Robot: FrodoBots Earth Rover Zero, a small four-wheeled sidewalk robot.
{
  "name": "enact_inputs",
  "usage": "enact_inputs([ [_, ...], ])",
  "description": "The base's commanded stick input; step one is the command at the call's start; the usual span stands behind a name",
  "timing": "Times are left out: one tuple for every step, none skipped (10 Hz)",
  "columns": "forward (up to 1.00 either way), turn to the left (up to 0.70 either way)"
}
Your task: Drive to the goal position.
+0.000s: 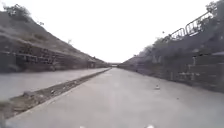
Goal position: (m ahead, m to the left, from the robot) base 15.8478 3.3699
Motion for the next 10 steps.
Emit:
enact_inputs([
  [0.7, 0.0],
  [0.62, 0.0],
  [0.25, 0.0],
  [0.0, 0.0],
  [0.0, 0.0],
  [0.0, 0.0],
  [0.0, 0.0],
  [0.0, 0.0],
  [0.0, 0.0],
  [0.0, 0.0],
])
